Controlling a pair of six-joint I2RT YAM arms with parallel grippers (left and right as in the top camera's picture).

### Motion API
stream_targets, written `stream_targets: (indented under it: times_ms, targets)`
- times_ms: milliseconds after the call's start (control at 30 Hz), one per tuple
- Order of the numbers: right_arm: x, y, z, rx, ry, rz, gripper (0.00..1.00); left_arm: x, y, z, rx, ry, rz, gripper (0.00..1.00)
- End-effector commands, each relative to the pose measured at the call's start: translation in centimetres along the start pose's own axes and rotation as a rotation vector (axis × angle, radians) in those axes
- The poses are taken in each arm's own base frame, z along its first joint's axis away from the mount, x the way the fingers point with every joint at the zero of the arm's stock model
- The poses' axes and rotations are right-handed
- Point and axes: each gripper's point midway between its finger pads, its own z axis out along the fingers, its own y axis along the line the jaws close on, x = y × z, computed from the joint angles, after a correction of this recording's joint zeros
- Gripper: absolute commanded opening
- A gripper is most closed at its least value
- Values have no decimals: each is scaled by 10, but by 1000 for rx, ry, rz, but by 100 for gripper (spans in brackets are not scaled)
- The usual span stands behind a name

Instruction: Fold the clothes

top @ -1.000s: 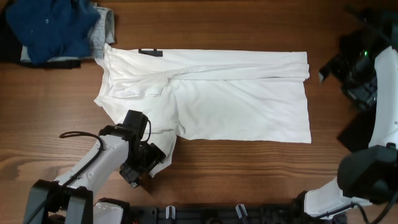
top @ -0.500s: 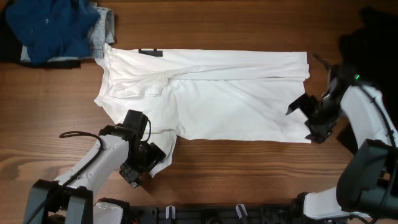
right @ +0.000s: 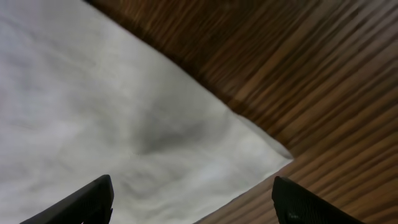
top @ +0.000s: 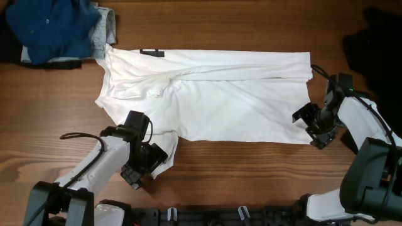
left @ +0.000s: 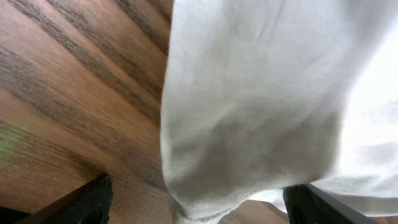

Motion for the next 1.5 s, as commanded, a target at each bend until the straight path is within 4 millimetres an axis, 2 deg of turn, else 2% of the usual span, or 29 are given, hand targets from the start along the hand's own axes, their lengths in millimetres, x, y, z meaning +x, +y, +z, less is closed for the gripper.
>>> stream_targets:
  times_ms: [0,167,233,500,567,633,700,800,900,933,967,1267,1467]
  targets:
    - [-5,-11,0,44,-29,30,82,-2,7,10,-29,-5,2,88]
    - [3,-14,9,36,-1,31,81,-2,7,10,-29,-5,2,88]
    - [4,-15,13,30,-4,30,78,-1,7,10,-30,-5,2,88]
    - [8,-20,26,26,-11,35,62,-2,7,10,-29,-5,2,88]
    - [9,-20,28,25,-12,35,54,-2,7,10,-29,-6,3,85]
    - [8,-20,28,22,-14,35,41,-1,7,10,-29,-5,2,79]
    - [8,-20,28,21,-17,34,27,-1,7,10,-29,-5,2,69]
    - [7,-19,28,19,-19,35,18,-1,7,10,-28,-5,2,52]
    - [7,-19,28,18,-20,43,5,-1,6,10,-27,-2,2,21]
    - [7,-19,28,17,-21,50,4,-1,7,10,-27,-1,2,8]
    - [6,-19,28,17,-22,52,4,-1,6,10,-26,0,2,4]
    - [2,-14,26,4,-35,77,4,1,2,3,8,-5,10,4]
    - [-10,-3,8,-17,-58,97,4,-2,-12,-31,82,-81,39,4]
